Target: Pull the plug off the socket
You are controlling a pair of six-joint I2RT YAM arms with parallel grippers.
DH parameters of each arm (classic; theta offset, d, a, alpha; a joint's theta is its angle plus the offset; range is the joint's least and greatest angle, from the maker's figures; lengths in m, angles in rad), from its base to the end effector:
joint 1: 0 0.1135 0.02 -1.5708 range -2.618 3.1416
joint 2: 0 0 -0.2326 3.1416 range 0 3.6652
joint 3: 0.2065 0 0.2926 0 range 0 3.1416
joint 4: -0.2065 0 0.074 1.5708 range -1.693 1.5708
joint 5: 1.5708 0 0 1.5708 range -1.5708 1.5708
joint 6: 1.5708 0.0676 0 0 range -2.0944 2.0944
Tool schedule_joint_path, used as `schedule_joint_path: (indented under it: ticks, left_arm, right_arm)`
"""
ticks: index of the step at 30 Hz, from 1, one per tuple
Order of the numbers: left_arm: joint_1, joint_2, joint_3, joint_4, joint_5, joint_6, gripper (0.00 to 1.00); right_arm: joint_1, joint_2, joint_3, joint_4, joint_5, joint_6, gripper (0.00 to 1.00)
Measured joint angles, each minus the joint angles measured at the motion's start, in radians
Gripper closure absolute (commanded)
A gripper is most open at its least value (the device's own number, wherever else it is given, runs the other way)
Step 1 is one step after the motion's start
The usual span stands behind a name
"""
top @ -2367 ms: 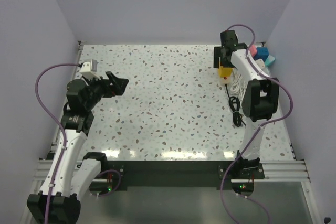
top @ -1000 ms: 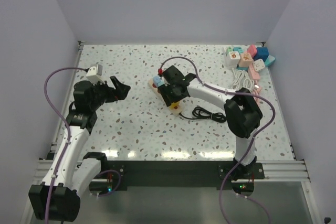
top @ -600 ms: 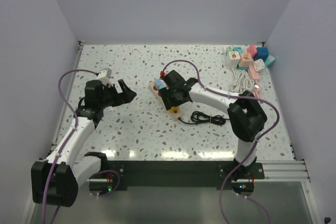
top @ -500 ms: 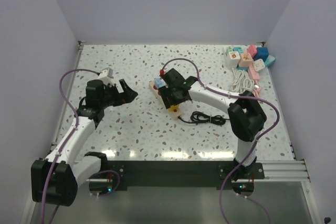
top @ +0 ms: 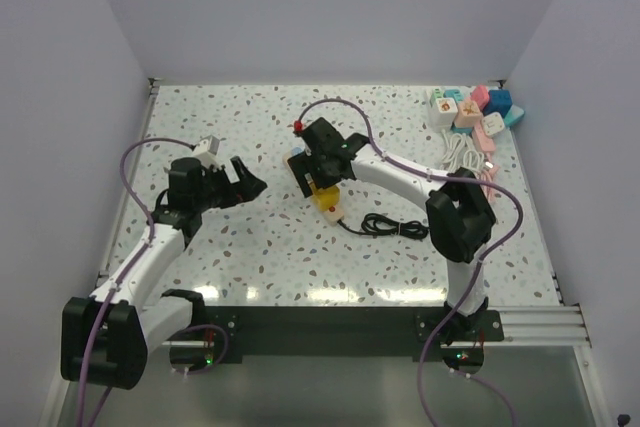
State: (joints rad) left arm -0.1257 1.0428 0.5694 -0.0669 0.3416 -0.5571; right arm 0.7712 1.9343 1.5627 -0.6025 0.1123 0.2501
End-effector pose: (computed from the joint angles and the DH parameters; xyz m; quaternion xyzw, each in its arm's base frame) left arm 0.2979 -0.0605 0.1664 -0.1017 0.8556 -0.3019 0.4080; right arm 0.3428 0.3226 0.1660 -0.2299 0.9264 0.0966 0.2823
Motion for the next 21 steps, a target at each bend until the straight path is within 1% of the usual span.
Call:
schedule_joint_path:
  ticks: [3, 4, 6, 7, 8, 9, 10, 11, 12, 16, 21]
  left_arm:
    - [0.0, -0.002, -0.009, 0.011, 0.002, -0.005, 0.0]
    - [0.0, -0.002, -0.011, 0.018, 0.003, -0.007, 0.0]
    - [0.0, -0.002, -0.012, 0.029, 0.005, -0.009, 0.0]
    - [0.0, -0.002, -0.012, 0.035, 0.007, -0.01, 0.0]
    - [0.0, -0.002, -0.013, 0.043, 0.009, -0.012, 0.0]
    - [0.0, -0.002, -0.014, 0.052, 0.013, -0.014, 0.0]
    - [0.0, -0.002, -0.019, 0.066, 0.017, -0.02, 0.0]
    - [0.0, -0.001, -0.027, 0.082, 0.023, -0.027, 0.0]
    - [-0.002, 0.001, -0.035, 0.093, 0.027, -0.033, 0.0]
    - [-0.026, 0.033, -0.067, 0.143, 0.04, -0.059, 0.0]
    - [-0.112, 0.114, -0.074, 0.213, 0.034, -0.109, 0.0]
  right_arm:
    - [0.0, 0.033, 0.024, -0.031, 0.0, -0.03, 0.12]
    - [0.0, 0.042, 0.026, -0.038, 0.001, -0.038, 0.2]
    - [0.0, 0.057, 0.027, -0.052, 0.0, -0.053, 0.29]
    - [0.0, 0.063, 0.027, -0.062, 0.0, -0.058, 0.38]
    - [0.0, 0.066, 0.027, -0.066, -0.005, -0.061, 0.44]
    - [0.002, 0.067, 0.028, -0.066, -0.008, -0.064, 0.53]
    - [0.002, 0.067, 0.029, -0.068, -0.008, -0.072, 0.78]
    - [0.002, 0.067, 0.029, -0.069, -0.01, -0.076, 0.94]
    - [0.001, 0.067, 0.029, -0.07, -0.013, -0.073, 1.0]
    - [-0.013, 0.063, 0.029, -0.07, -0.05, -0.062, 1.0]
    - [-0.07, 0.026, 0.005, -0.065, -0.215, 0.018, 1.0]
